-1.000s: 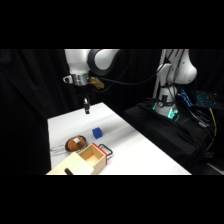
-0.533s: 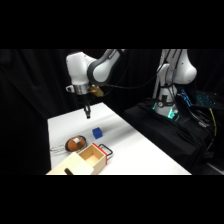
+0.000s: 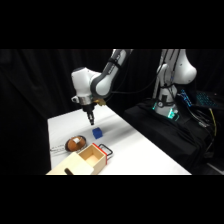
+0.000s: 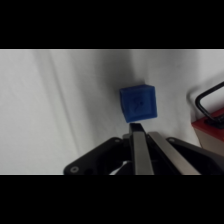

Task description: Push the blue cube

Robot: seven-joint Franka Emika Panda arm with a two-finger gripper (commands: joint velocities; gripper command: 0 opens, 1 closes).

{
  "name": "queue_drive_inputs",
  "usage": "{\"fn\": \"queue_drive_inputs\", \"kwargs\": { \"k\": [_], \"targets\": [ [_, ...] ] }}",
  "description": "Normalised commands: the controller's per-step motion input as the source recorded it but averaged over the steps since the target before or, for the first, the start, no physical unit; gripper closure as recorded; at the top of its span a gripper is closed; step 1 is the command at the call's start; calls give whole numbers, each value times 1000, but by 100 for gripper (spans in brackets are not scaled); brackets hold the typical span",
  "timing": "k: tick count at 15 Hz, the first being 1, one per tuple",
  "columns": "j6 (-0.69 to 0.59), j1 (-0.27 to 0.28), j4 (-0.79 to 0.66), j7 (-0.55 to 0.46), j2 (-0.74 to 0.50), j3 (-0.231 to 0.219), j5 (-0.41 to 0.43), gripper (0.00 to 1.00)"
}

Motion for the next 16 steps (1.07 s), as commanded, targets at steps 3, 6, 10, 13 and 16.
{"fn": "queue_drive_inputs", "kwargs": {
  "k": [3,6,10,13,16],
  "targets": [
    [243,-112,-79,-127,100,113,137,94],
    [212,-110,-16,-136,139,122,135,96],
    [153,-101,20,-126,131,106,126,98],
    [-81,-49,-53,-54,-145,26,43,97],
    [-288,22,-101,16,-438,-37,-55,98]
  ]
}}
